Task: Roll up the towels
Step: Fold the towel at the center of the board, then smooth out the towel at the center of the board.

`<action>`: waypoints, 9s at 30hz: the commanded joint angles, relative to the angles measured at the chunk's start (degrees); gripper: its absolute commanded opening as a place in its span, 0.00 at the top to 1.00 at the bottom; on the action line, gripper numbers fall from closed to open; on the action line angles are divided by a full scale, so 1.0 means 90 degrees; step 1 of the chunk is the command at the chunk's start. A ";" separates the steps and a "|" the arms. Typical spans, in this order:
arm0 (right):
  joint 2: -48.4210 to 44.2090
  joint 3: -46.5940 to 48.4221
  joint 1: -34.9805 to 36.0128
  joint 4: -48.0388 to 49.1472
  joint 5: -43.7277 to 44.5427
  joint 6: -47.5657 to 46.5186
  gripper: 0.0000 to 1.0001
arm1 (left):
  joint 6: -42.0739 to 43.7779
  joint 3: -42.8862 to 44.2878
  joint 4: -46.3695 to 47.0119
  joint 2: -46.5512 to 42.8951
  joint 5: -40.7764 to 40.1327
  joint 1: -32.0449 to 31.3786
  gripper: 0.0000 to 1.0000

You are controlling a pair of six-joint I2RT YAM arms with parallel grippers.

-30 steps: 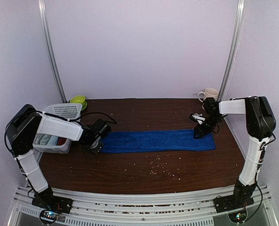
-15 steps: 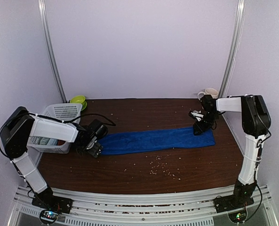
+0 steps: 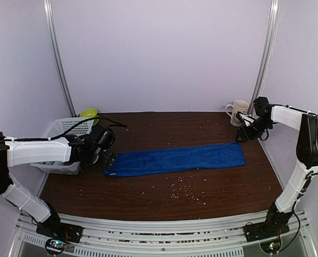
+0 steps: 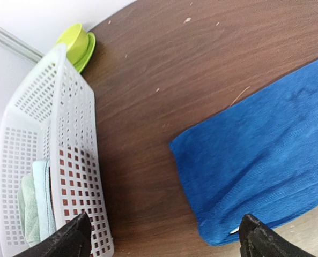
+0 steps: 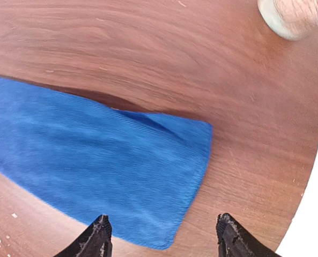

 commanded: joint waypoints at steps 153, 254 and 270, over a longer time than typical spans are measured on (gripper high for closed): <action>-0.0528 0.1169 0.1870 0.1436 -0.1089 0.1083 0.22 | 0.1229 0.3031 0.2182 0.3814 0.2605 -0.1156 0.07; 0.3051 0.2095 0.6047 0.2012 0.2496 -0.1665 0.65 | -0.0316 -0.1913 0.3209 -0.1241 0.0315 -0.0838 0.02; 0.2935 0.2126 0.6091 0.1834 0.2110 -0.1746 1.00 | -0.0267 -0.1849 0.3222 -0.0941 0.0244 -0.0837 0.02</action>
